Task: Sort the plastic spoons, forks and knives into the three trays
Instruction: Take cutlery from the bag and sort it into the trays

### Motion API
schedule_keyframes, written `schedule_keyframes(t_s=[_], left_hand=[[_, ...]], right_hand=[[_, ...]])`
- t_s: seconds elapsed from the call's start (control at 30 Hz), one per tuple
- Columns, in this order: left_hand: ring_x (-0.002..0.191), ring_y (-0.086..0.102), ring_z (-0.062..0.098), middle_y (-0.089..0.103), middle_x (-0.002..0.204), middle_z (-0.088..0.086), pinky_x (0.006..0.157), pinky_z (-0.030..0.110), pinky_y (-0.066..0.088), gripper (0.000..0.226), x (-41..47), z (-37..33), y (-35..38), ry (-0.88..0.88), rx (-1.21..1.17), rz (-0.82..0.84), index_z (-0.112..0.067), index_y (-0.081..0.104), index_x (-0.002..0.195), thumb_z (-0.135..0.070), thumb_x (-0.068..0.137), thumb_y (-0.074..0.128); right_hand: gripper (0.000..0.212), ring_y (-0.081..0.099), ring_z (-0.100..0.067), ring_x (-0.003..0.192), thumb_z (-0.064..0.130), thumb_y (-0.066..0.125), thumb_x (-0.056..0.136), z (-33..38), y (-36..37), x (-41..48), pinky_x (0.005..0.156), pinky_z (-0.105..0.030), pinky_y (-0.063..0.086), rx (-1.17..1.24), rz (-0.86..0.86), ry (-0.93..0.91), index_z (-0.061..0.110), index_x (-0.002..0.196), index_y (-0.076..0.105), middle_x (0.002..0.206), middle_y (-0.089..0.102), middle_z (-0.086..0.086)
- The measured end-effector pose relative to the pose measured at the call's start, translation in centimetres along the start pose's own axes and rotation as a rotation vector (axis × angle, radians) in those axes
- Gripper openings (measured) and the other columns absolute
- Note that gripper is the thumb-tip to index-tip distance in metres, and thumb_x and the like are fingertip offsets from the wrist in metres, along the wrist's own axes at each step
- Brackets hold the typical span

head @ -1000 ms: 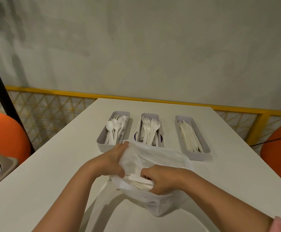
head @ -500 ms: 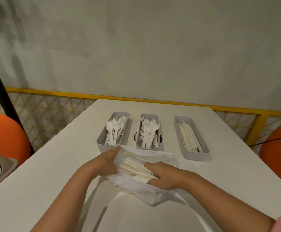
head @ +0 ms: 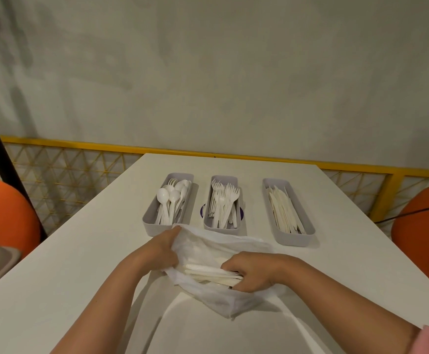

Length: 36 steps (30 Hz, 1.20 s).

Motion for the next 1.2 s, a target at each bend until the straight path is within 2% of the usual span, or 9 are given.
schedule_keyframes(t_s=[0.2,0.3,0.37,0.53,0.67,0.87,1.0,1.13,1.2], left_hand=[[0.107,0.052,0.020,0.051,0.130,0.001,0.078,0.026,0.048,0.068,-0.6,-0.5,-0.4,0.055,0.014,0.022,-0.027,0.036,0.140,0.002,0.080,0.050],[0.114,0.045,0.019,0.039,0.140,-0.001,0.081,0.022,0.043,0.070,-0.8,-0.4,-0.1,0.046,0.085,0.033,-0.027,0.026,0.145,0.001,0.084,0.046],[0.125,0.042,0.021,0.033,0.143,0.000,0.089,0.024,0.043,0.069,-1.0,-0.5,0.0,0.057,0.144,0.031,-0.025,0.023,0.146,0.000,0.086,0.045],[0.123,0.044,0.025,0.032,0.136,0.005,0.092,0.026,0.040,0.069,-1.0,-0.7,0.6,0.089,0.257,0.039,-0.026,0.023,0.145,0.000,0.085,0.046],[0.105,0.046,0.023,0.031,0.120,0.000,0.081,0.023,0.039,0.068,-1.0,-0.8,1.2,0.119,0.319,0.059,-0.030,0.024,0.145,0.002,0.087,0.040],[0.099,0.044,0.022,0.027,0.112,-0.001,0.072,0.019,0.040,0.063,-1.3,-0.6,1.1,0.103,0.417,0.095,-0.033,0.025,0.145,-0.003,0.091,0.039],[0.128,0.030,0.021,0.027,0.134,0.000,0.100,0.028,0.036,0.064,-1.9,-2.1,-0.2,0.127,0.490,-0.031,-0.035,0.031,0.142,-0.012,0.087,0.053],[0.131,0.030,0.018,0.031,0.138,-0.005,0.108,0.035,0.029,0.042,-2.9,-6.3,-1.4,0.365,0.337,-0.298,-0.031,0.050,0.126,-0.039,0.086,0.060],[0.131,0.033,0.015,0.033,0.139,-0.009,0.111,0.038,0.028,0.046,-3.1,-8.1,0.3,0.490,0.255,-0.261,-0.032,0.044,0.129,-0.047,0.087,0.055]], right_hand=[[0.032,0.032,-0.005,0.058,0.023,0.047,0.094,-2.2,-1.5,-0.5,0.055,-0.020,0.026,0.083,-0.132,0.092,0.026,0.066,0.033,0.066,0.035,0.011],[0.012,0.039,-0.008,0.065,0.026,0.047,0.096,-3.3,-3.0,-0.9,0.059,-0.021,0.030,0.255,-0.289,0.106,0.016,0.095,0.054,0.075,0.046,0.007],[0.024,0.045,-0.013,0.075,0.028,0.048,0.096,-3.9,-3.7,-1.1,0.066,-0.026,0.036,0.400,-0.391,0.103,0.010,0.112,0.052,0.087,0.054,-0.004],[0.007,0.054,-0.004,0.081,0.019,0.046,0.098,-4.7,-6.2,-2.3,0.070,-0.013,0.041,0.712,-0.692,0.050,0.022,0.100,0.052,0.087,0.056,0.010],[0.016,0.043,-0.012,0.068,0.018,0.046,0.097,-6.4,-6.8,-3.3,0.061,-0.019,0.037,0.705,-0.877,0.161,0.006,0.087,0.042,0.074,0.044,-0.001],[0.024,0.050,-0.015,0.066,0.017,0.042,0.098,-8.3,-6.7,-3.9,0.062,-0.026,0.043,0.925,-0.971,0.262,-0.004,0.109,0.042,0.082,0.048,-0.012],[0.023,0.048,-0.013,0.063,0.016,0.042,0.098,-8.0,-6.6,-4.0,0.059,-0.023,0.043,0.942,-0.985,0.268,-0.004,0.110,0.042,0.079,0.048,-0.008],[0.016,0.048,-0.013,0.065,0.018,0.042,0.099,-6.6,-6.6,-3.6,0.052,-0.012,0.042,0.945,-0.950,0.213,0.002,0.097,0.042,0.078,0.047,-0.005],[0.019,0.051,-0.014,0.073,0.020,0.042,0.099,-6.1,-7.0,-3.5,0.057,-0.015,0.042,0.898,-0.953,0.211,0.001,0.099,0.042,0.083,0.049,-0.007]])
Point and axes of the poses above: each hand's wrist, its own x-axis towards the middle knuckle, its own y-axis out of the palm, z = x × y, the point moved 10 cm from there along x, towards the middle knuckle
